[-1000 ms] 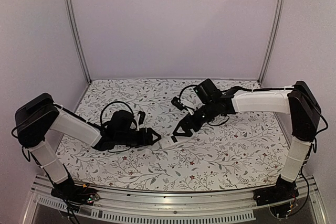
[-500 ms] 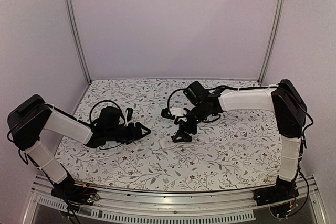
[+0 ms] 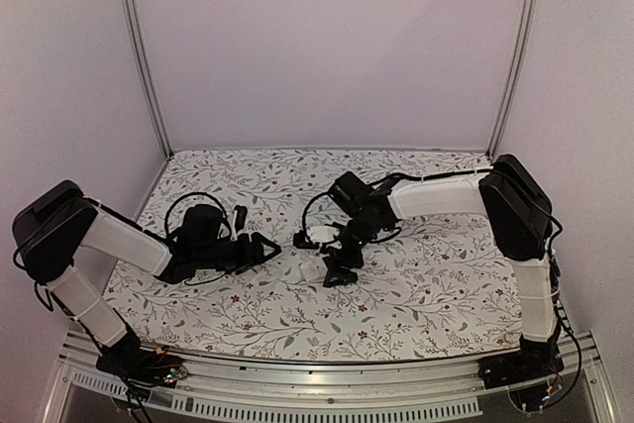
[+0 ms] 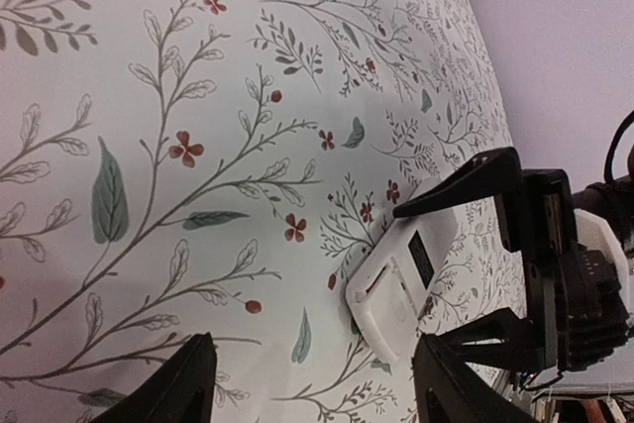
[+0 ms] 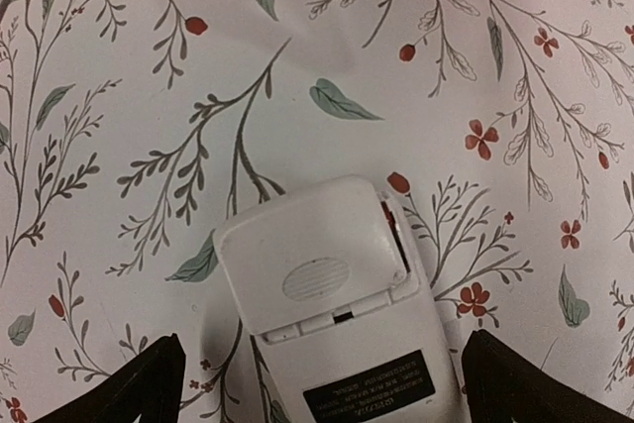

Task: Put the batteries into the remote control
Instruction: Move the remote control to the center of the board.

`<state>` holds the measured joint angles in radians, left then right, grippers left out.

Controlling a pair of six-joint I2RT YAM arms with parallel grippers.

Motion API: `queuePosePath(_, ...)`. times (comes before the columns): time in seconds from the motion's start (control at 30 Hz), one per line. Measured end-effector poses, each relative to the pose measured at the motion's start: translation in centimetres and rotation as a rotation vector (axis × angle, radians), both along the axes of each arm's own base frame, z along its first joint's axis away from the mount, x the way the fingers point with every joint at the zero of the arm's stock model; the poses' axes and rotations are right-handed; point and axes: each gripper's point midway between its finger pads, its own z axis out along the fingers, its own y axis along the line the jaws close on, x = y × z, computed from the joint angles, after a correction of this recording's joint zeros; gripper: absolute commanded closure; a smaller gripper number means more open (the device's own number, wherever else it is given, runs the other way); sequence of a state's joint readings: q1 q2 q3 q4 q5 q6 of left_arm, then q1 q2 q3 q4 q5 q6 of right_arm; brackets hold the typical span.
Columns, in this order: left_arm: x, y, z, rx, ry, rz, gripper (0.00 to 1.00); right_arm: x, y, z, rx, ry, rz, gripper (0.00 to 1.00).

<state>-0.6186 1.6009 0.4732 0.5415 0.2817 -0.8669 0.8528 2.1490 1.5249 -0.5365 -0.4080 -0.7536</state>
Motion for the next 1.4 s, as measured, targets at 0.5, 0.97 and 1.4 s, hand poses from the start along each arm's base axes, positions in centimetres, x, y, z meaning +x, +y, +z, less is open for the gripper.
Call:
queuePosePath(0.5,0.3,0.7,0.7,-0.024,-0.029,0.019,0.32,0.4,0.4,-1.1,-0.085,-0.034,0.061,0.21)
queuePosePath(0.97,-0.6,1.2,-0.1,-0.027,-0.009,0.014,0.35,-0.4,0.4,-1.3,-0.112,-0.027,0.062,0.43)
queuePosePath(1.4,-0.9,1.1,-0.4,-0.025,-0.001,0.005,0.36,-2.2,-0.2,-1.4,-0.108,-0.015,-0.006,0.41)
